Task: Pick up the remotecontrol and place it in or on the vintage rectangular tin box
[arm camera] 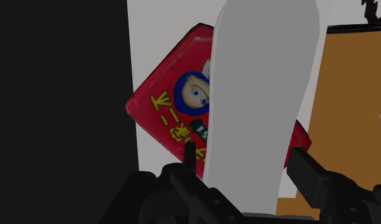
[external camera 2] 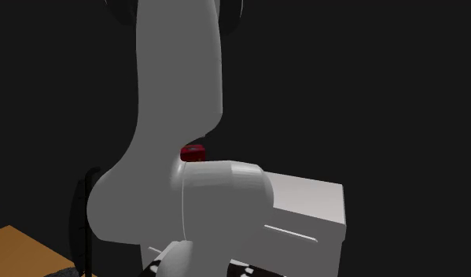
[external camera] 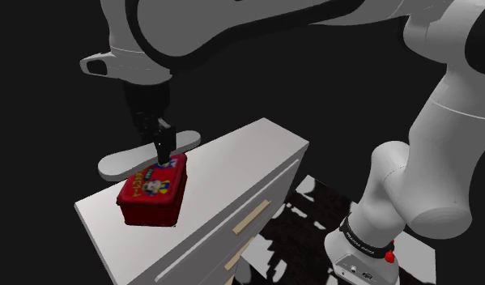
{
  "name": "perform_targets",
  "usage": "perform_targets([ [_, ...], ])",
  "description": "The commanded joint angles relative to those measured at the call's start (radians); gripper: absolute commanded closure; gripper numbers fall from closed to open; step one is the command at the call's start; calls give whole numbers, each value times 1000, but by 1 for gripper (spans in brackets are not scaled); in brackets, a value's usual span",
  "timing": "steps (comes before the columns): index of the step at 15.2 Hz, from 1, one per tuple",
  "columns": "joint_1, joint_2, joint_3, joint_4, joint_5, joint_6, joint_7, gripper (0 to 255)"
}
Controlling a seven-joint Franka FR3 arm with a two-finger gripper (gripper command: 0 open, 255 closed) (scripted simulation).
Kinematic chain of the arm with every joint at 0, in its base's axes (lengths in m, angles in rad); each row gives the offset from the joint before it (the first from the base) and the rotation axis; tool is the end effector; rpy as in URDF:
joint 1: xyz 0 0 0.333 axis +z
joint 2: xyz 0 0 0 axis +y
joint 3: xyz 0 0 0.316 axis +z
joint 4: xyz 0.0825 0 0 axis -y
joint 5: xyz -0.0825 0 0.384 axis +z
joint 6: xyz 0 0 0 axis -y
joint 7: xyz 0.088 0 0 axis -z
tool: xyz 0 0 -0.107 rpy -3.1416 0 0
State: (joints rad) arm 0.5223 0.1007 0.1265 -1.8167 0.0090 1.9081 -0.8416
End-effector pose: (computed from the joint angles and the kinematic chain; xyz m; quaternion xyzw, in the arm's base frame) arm 0.4710 0.3552 0.4789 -0.7361 -0.6768 0.0032 0.0109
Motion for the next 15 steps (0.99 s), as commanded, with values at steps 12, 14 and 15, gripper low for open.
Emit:
perform_targets([
  [12, 1, 32, 0, -86, -4, 118, 2, 255],
  [14, 1, 32, 0, -86, -4, 118, 2, 255],
  [15, 1, 32, 0, -86, -4, 118, 2, 255],
])
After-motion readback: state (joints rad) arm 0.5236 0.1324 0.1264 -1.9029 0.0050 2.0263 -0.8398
